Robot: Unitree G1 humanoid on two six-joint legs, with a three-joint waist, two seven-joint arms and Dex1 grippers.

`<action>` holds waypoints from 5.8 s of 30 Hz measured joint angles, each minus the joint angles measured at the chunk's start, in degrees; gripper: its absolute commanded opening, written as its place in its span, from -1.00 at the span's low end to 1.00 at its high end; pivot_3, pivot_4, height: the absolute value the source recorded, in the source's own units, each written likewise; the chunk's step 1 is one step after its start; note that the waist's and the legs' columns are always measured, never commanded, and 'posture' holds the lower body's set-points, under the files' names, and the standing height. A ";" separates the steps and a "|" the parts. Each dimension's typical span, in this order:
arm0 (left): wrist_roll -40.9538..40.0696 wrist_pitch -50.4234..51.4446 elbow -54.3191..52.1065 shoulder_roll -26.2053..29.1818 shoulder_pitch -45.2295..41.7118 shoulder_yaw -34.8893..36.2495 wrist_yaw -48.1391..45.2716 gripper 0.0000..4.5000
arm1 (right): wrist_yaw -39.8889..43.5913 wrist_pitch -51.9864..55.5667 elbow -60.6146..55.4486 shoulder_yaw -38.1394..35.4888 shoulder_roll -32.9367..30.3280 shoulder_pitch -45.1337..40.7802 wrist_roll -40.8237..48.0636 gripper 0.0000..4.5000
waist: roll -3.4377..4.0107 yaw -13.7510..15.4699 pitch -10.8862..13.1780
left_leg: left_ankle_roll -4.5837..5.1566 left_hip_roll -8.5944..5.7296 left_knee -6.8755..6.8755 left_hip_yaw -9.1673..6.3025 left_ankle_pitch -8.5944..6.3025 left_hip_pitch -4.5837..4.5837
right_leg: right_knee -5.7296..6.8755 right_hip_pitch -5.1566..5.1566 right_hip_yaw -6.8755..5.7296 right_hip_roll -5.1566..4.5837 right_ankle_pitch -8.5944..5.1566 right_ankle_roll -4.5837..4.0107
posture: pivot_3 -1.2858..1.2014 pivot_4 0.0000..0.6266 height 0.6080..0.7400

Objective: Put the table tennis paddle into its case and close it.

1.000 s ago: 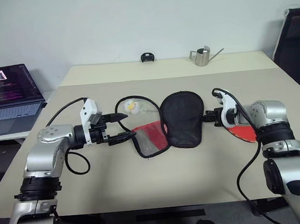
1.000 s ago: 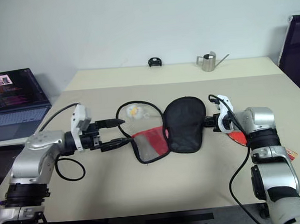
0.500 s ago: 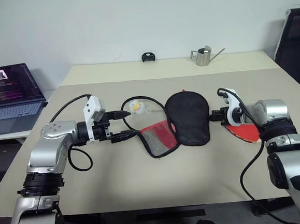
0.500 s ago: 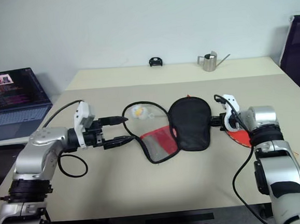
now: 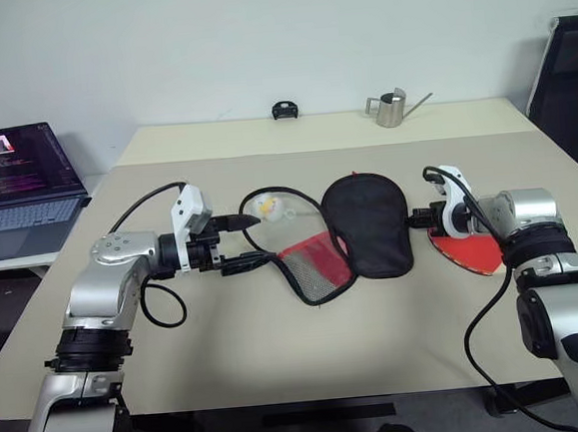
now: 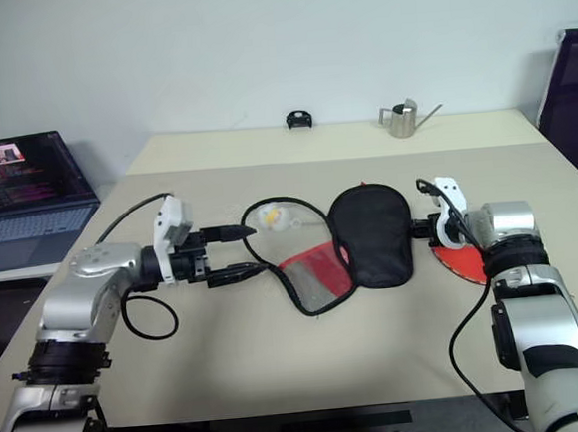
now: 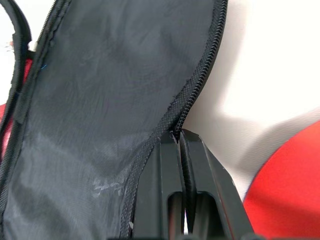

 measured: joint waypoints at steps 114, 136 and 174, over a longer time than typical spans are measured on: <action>-1.01 1.24 -6.52 -2.97 -0.61 0.03 1.65 1.00 | -21.01 23.18 -62.28 -10.88 11.88 24.84 6.47 -0.52 | -0.08 1.12 0.17 | 0.05 0.04 -0.04 -0.16 0.05 0.01 | -0.28 0.18 -0.10 0.04 0.03 -0.03 | 0.03 -0.52 1.00; -1.02 1.19 -7.36 -3.43 1.06 0.08 3.80 1.00 | -38.73 18.22 -56.53 -8.68 29.07 21.84 -2.99 -0.52 | -0.07 0.14 0.17 | 0.01 -0.04 -0.05 0.08 0.10 -0.05 | 0.25 -0.35 0.27 0.12 0.02 -0.04 | 0.03 -0.52 1.00; -1.03 0.13 -8.10 -4.49 2.13 0.10 4.04 1.00 | -37.28 7.73 -50.09 -1.38 31.11 21.09 -6.33 0.99 | -0.09 -0.38 0.15 | -0.01 -0.02 -0.02 0.18 0.10 -0.04 | 0.35 -0.46 0.46 0.18 0.02 -0.04 | 0.03 -0.52 1.00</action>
